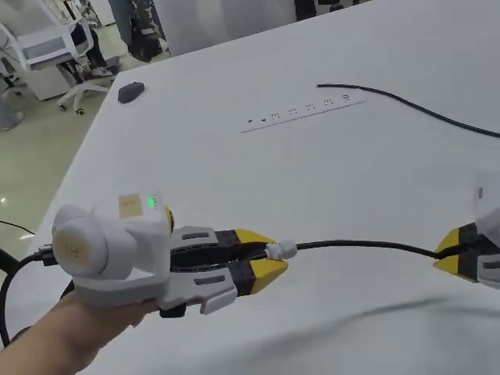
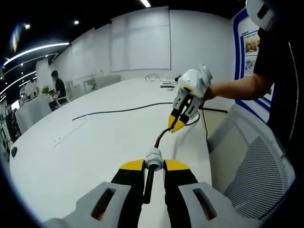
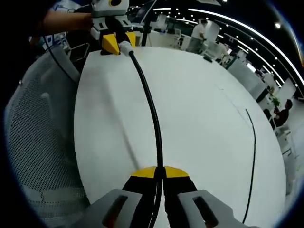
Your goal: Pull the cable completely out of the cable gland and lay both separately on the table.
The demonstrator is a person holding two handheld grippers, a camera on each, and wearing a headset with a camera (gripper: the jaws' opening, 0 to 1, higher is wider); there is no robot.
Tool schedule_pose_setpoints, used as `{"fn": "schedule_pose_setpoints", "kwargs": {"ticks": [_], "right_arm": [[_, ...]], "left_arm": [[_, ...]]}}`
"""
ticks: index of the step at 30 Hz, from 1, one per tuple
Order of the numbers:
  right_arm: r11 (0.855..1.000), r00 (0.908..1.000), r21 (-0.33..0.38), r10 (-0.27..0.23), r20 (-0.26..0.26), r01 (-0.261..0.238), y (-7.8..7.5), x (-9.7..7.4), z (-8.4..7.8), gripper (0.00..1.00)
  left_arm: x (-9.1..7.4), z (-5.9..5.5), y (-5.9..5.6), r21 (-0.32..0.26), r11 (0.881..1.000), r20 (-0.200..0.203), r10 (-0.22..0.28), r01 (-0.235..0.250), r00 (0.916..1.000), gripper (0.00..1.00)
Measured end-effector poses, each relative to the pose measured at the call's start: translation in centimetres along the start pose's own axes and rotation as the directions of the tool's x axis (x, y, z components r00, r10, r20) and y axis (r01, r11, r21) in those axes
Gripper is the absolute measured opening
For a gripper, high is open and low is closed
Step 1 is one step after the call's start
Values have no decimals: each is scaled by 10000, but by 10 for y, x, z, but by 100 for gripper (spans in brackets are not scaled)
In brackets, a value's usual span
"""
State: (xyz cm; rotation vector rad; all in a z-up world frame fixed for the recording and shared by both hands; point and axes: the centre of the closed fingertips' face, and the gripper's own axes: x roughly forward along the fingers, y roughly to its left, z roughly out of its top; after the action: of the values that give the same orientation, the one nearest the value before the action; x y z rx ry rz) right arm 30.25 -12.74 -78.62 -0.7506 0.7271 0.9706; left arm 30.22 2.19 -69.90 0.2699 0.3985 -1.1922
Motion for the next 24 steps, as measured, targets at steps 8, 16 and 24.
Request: {"fn": "schedule_pose_setpoints", "kwargs": {"ticks": [8, 16, 24], "right_arm": [[9902, 9708, 208, 1309, 2009, -1378, 25, 0, 74, 19], [9767, 9405, -1395, 1968, 2771, -1633, 33, 6, 141, 8], [9607, 9396, -2121, 2310, 2526, -1791, 38, 16, 157, 0]], "left_arm": [[3, 0, -3, -138, 9999, 62, -64, 65, 10000, 14], [4, 0, -4, -226, 9997, 51, -130, 132, 9999, 14], [-1, -4, 1, -288, 9995, 128, -108, 112, 9999, 14]]}}
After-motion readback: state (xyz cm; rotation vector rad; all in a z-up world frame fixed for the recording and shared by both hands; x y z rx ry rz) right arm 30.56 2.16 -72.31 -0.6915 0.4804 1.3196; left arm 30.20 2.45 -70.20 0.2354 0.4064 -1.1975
